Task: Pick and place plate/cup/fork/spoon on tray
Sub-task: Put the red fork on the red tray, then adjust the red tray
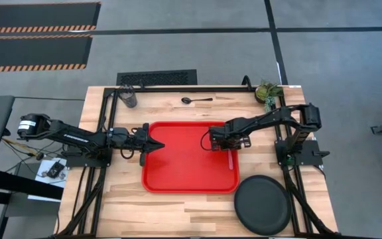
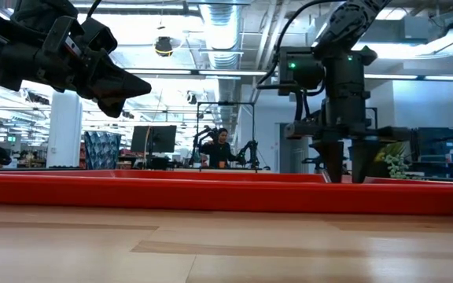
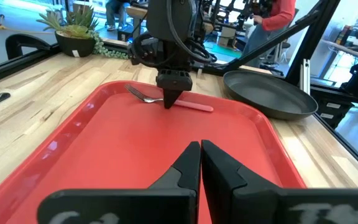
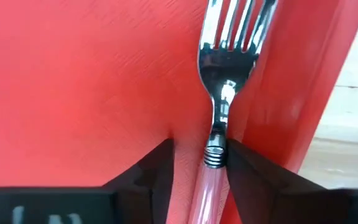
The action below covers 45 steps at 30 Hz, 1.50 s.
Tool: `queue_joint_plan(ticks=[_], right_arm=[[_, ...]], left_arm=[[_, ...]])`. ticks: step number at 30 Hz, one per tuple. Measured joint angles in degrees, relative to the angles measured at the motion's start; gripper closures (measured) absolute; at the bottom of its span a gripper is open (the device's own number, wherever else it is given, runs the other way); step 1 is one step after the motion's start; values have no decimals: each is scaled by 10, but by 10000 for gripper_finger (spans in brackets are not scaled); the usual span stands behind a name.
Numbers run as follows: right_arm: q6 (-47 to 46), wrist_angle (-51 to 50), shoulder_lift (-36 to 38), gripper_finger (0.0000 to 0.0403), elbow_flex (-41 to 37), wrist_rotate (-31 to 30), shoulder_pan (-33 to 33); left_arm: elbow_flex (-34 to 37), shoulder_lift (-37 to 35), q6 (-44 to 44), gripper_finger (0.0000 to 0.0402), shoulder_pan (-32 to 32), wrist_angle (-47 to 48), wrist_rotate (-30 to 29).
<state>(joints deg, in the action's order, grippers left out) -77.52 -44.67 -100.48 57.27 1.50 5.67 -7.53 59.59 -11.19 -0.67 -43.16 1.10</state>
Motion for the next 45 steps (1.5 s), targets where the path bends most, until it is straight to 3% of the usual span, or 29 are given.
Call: queue_joint_plan(ticks=[22, 27, 30, 35, 40, 45], right_arm=[[53, -65, 0, 211, 45, -2, -1], [100, -133, 0, 215, 103, -31, -12], [175, -143, 1, 228, 135, -66, -28], [309, -32, 1, 291, 136, -127, -65], [401, 86, 1, 383, 136, -224, -96], [493, 211, 1, 383, 136, -256, -115]], left_arm=[[0, 0, 3, 400, 0, 15, -6], [-1, 0, 9, 400, -12, 64, -53], [-25, 0, 9, 400, -37, 146, -74], [-75, 5, 47, 400, -93, 275, -129], [-105, 35, 95, 400, -169, 336, -119], [-133, 104, 131, 400, -231, 333, -95]])
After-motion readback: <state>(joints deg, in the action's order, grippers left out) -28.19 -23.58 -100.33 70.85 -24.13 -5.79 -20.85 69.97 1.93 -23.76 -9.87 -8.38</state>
